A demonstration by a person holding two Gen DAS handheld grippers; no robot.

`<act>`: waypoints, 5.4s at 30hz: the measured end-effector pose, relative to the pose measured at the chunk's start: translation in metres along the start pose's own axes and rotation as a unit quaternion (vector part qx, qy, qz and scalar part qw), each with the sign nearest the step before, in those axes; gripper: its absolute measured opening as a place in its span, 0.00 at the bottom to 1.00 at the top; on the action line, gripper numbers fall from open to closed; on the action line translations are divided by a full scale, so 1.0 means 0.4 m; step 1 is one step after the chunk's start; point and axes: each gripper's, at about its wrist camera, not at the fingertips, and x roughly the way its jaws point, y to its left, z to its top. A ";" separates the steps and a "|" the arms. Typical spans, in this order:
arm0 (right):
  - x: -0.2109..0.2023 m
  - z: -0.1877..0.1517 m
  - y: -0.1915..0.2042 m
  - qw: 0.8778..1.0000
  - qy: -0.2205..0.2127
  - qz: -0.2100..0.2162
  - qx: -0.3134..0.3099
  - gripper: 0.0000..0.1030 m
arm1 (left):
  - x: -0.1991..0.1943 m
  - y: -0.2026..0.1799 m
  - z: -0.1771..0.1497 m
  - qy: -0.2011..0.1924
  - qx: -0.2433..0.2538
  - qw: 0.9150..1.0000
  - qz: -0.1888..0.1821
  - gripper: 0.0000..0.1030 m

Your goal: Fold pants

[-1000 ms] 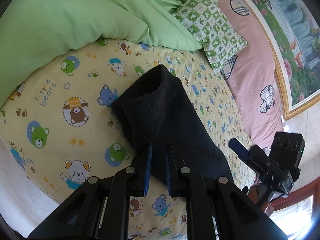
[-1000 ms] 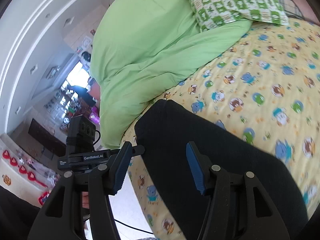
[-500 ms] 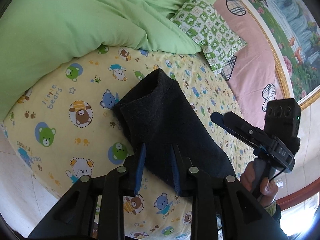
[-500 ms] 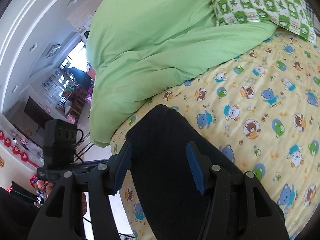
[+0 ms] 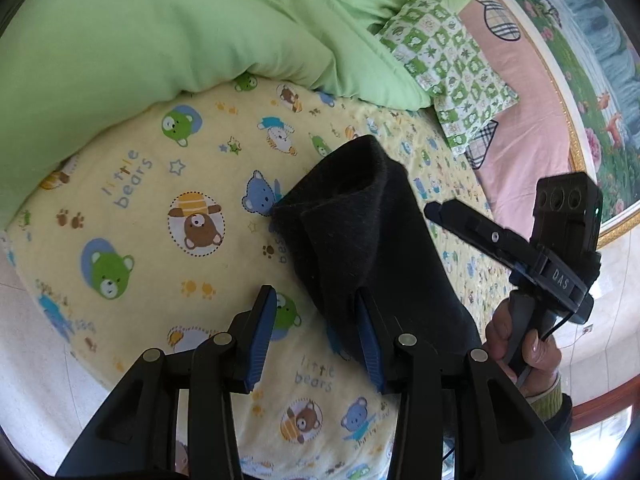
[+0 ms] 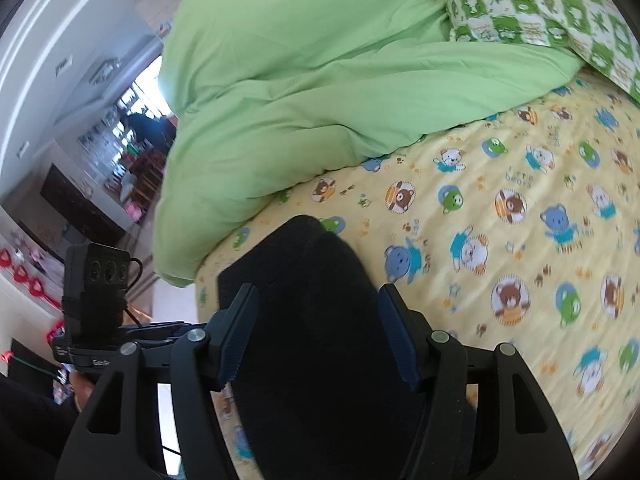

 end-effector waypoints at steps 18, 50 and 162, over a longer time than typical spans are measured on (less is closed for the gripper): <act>0.130 0.032 -0.061 0.998 0.058 0.024 0.012 0.31 | 0.072 -0.030 0.037 -0.006 0.021 1.000 0.003 0.28; -0.304 -0.083 0.027 0.992 -0.123 0.023 0.033 0.26 | -0.115 -0.387 -0.073 -0.043 0.155 0.983 -0.086 0.18; -0.736 -0.778 -0.012 0.853 -0.260 -0.304 0.336 0.91 | 0.123 -0.642 -0.353 0.101 0.286 0.951 -0.067 0.72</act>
